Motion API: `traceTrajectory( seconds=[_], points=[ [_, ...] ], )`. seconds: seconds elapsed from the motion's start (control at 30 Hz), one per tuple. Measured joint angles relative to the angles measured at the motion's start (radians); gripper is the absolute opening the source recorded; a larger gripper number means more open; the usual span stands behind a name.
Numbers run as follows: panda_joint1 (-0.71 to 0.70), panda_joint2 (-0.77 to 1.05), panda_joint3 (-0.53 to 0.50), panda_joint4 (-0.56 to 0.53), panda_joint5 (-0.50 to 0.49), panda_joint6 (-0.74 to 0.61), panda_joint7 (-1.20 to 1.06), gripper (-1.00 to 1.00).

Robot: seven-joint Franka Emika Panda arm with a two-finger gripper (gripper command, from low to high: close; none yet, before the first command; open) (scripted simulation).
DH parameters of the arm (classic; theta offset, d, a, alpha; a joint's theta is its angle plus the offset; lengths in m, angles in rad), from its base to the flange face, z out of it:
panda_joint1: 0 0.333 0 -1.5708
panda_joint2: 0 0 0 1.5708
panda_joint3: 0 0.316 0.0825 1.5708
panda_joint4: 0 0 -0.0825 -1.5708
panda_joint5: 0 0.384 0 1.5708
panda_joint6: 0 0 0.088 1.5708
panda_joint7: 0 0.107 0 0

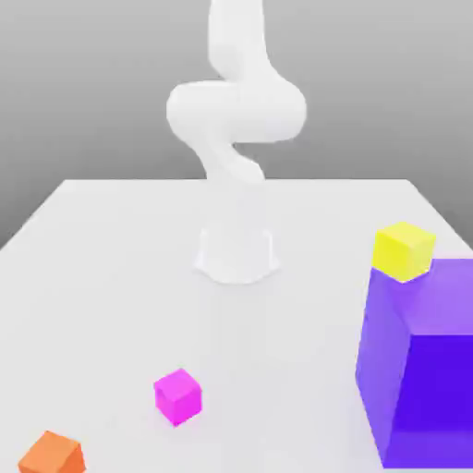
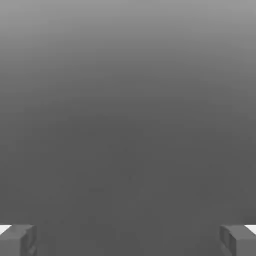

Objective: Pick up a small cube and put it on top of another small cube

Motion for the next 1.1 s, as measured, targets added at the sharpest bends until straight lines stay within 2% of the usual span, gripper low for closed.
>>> traceTrajectory(
  seconds=[0.37,0.6,0.73,0.9,0.93,1.1],
  points=[
    [0.051,0.402,-0.152,-0.194,-0.041,0.237,-0.391,0.0],
    [0.058,0.659,-0.222,-0.316,0.021,0.387,-0.698,0.0],
    [0.023,0.808,-0.199,-0.373,0.098,0.475,-0.885,0.0],
    [-0.062,0.99,-0.092,-0.349,0.205,0.615,-0.985,0.0],
    [-0.083,1.024,-0.068,-0.342,0.218,0.643,-0.996,-1.0],
    [-0.083,1.024,-0.068,-0.342,0.217,0.64,-0.995,-1.0]
  ],
)
